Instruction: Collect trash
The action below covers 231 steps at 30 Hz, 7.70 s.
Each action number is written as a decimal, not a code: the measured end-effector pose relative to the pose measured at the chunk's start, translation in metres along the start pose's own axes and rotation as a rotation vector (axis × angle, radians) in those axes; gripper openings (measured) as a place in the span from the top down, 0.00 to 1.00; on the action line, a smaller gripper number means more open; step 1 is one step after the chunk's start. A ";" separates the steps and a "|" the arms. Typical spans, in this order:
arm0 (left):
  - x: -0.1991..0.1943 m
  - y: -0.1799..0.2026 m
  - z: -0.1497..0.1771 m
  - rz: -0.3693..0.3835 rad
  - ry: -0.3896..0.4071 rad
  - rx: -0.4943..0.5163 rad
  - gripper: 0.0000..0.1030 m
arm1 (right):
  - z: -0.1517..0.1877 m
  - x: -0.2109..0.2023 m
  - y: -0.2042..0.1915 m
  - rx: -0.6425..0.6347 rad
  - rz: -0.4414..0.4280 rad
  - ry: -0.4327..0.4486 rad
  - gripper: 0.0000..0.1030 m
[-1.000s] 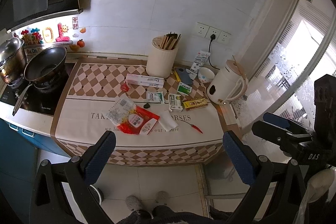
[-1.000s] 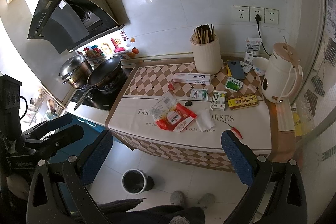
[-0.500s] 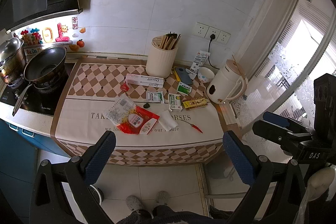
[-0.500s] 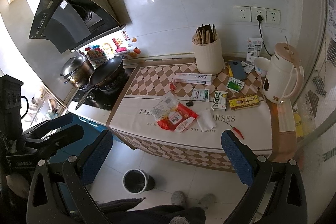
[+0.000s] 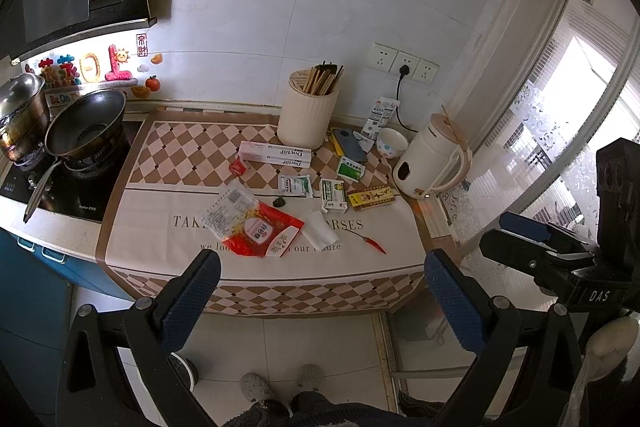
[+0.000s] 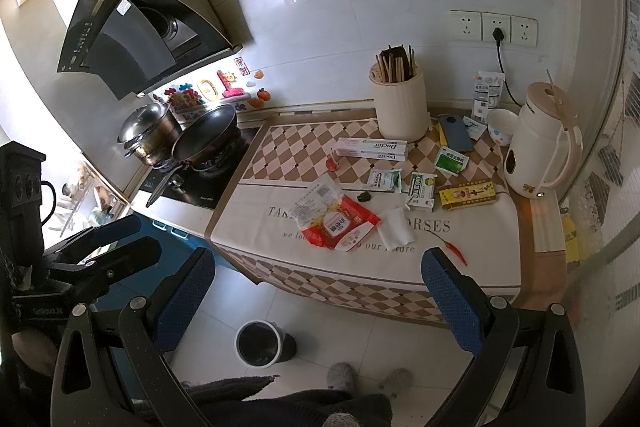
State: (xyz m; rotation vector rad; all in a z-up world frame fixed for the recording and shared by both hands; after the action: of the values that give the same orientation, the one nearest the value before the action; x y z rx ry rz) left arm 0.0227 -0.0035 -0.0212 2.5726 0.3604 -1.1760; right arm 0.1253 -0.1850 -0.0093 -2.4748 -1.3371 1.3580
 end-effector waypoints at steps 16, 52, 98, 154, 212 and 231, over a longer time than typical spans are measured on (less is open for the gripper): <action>-0.002 0.004 -0.001 0.004 -0.003 -0.002 0.00 | 0.000 0.002 -0.001 0.001 -0.005 -0.002 0.00; 0.243 -0.027 -0.016 -0.381 -0.259 -0.074 0.00 | 0.013 0.124 0.173 0.348 0.352 -0.032 0.00; 0.558 0.130 -0.025 -0.313 -0.675 0.040 0.38 | 0.024 0.316 0.469 0.535 0.415 -0.461 0.14; 0.200 -0.233 0.078 -0.719 -0.143 -0.500 0.38 | -0.006 0.407 -0.007 -0.318 0.037 -0.407 0.39; 0.160 -0.420 0.511 -0.890 -0.469 -1.288 0.06 | 0.408 0.628 -0.274 -0.891 -0.183 -0.917 0.01; 0.022 -0.308 0.394 -0.953 -0.294 -1.187 0.06 | 0.268 0.387 -0.321 -0.870 -0.385 -0.789 0.01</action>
State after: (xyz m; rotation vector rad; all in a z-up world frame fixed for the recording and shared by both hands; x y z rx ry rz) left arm -0.3412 0.1427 -0.3322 1.1326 1.6847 -1.0143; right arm -0.1775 0.1879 -0.3160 -1.7706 -2.8961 2.0298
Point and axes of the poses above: each gripper's, at about its wrist camera, not at the fingertips, and x roughly the way its jaws point, y to its right, z to its underside, the point moved 4 cm from there along x, roughly the way its jaws point, and after that the axes turned 8 degrees about -z, right-handed, at the moved point
